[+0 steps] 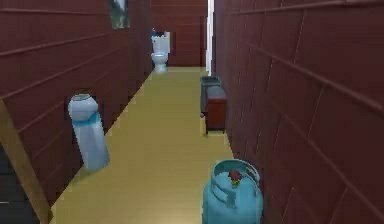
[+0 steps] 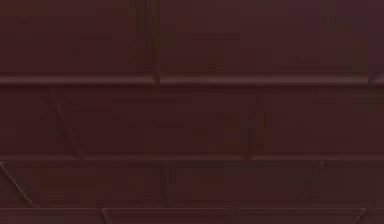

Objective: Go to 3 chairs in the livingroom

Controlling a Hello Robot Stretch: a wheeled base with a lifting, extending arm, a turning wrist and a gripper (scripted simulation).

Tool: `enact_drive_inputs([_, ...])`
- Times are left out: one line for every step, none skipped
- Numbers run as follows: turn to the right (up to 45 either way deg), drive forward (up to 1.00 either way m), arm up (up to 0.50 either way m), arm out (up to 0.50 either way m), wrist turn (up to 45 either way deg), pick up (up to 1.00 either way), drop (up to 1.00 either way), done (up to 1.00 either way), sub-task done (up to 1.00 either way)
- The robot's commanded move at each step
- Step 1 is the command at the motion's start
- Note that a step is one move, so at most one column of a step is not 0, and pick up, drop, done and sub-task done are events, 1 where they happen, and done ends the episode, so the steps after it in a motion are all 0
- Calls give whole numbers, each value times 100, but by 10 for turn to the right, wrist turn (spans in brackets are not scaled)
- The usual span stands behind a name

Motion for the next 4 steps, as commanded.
enact_drive_inputs([-450, 0, 0, 0, 0, 0, 0, 0, 0])
enact_drive_inputs([-450, 0, 0, 0, 0, 0, 0, 0, 0])
enact_drive_inputs([-180, 0, 0, 0, 0, 0, 0, 0, 0])
enact_drive_inputs([0, 20, 0, 0, 0, 0, 0, 0, 0])
